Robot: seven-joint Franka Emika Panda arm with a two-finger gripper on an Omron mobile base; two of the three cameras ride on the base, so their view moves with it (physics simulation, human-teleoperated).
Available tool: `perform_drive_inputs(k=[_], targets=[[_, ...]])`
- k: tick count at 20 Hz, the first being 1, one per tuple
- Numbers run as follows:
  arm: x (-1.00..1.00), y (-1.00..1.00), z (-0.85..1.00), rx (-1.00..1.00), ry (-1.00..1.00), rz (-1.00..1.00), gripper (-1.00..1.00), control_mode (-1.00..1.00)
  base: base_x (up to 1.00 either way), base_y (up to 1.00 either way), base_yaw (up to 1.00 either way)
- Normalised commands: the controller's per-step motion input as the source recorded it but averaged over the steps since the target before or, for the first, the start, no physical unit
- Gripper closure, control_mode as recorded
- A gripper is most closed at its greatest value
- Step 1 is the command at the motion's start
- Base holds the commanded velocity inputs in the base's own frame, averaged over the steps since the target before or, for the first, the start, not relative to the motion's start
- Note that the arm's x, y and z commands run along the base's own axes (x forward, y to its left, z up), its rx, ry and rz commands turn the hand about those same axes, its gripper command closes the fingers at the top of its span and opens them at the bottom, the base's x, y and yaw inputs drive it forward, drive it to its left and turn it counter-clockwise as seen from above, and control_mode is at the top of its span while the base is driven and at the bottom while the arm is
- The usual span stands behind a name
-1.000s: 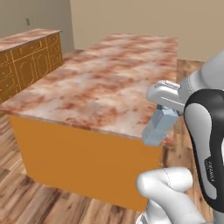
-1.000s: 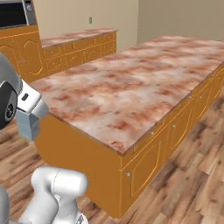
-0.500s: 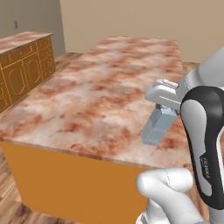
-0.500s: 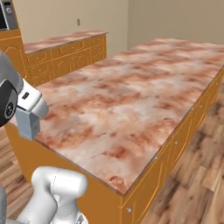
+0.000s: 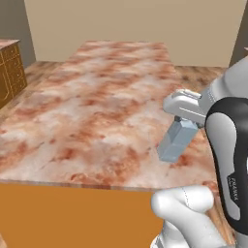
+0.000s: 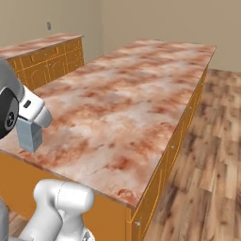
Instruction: Move the drinks to the dining counter.
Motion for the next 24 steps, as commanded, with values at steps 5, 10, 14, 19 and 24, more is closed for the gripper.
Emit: perform_drive_inputs(k=[5,10,14,19,24], targets=[[0.29,0.06,-0.15,-0.01,0.00,-0.14,1.00,-1.00,0.55,0.06,-0.31],[0.50,0.28,-0.35,-0.08,0.00,-0.06,1.00,-1.00,0.00,0.00,0.00],[0.40,0.31,-0.42,-0.10,0.17,0.01,1.00,-1.00,0.00,0.00,0.00],[0.41,0.20,-0.42,-0.04,0.24,0.00,1.00,-1.00,0.00,0.00,0.00],[0.16,0.16,-0.31,-0.09,0.01,0.00,1.00,-1.00,0.00,0.00,0.00]])
